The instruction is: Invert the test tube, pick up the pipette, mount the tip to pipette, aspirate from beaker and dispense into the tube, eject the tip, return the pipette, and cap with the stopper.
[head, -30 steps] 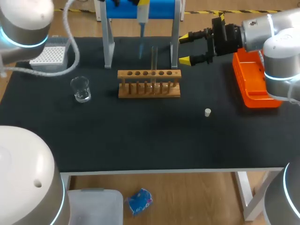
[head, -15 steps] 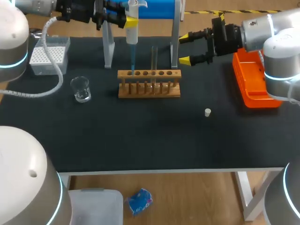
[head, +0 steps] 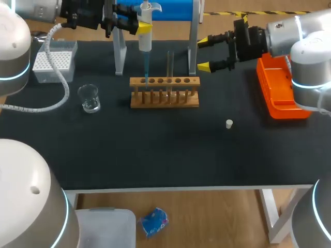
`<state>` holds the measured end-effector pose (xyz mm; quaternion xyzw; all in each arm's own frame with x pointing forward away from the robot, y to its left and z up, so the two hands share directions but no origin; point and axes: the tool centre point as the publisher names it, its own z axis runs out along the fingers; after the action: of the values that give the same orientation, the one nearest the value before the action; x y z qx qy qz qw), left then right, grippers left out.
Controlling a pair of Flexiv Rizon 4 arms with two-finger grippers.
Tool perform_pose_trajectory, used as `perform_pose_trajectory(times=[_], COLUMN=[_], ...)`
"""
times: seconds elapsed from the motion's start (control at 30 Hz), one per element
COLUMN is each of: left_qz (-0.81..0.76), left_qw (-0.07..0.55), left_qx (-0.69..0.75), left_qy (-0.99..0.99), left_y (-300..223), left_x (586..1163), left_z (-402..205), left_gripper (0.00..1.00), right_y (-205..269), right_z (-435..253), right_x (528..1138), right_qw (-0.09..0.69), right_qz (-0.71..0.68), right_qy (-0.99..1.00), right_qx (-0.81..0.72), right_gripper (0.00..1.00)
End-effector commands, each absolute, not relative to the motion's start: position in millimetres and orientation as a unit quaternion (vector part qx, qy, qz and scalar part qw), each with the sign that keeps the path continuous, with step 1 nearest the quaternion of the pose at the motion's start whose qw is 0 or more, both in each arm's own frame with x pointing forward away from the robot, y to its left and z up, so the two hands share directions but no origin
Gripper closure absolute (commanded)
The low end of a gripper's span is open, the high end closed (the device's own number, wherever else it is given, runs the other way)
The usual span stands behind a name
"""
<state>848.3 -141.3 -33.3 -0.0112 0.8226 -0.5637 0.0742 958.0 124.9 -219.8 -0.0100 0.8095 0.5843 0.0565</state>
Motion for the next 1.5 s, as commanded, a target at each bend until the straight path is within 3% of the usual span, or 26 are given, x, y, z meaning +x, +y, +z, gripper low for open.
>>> perform_pose_trajectory(times=[0.03,0.67,1.23,1.5], left_qz=[-0.564,-0.576,-0.561,-0.561], left_qw=[0.074,0.022,-0.013,0.007], left_qx=[-0.011,0.063,0.08,0.034], left_qy=[0.822,0.815,0.824,0.827], left_y=[-140.4,-205.2,-210.3,-206.9], left_x=[848.2,832.2,841.5,842.3], left_z=[-33.2,-93.6,-105.7,-109.5], left_gripper=[1.0,1.0,1.0,1.0], right_y=[125.1,125.1,125.1,125.1], right_z=[-220.3,-220.3,-220.3,-220.3], right_x=[957.9,957.9,957.9,957.9], right_qw=[0.057,0.057,0.057,0.057], right_qz=[0.584,0.584,0.584,0.584], right_qy=[0.81,0.81,0.81,0.81], right_qx=[-0.01,-0.01,-0.01,-0.01], right_gripper=[0.0,0.0,0.0,0.0])
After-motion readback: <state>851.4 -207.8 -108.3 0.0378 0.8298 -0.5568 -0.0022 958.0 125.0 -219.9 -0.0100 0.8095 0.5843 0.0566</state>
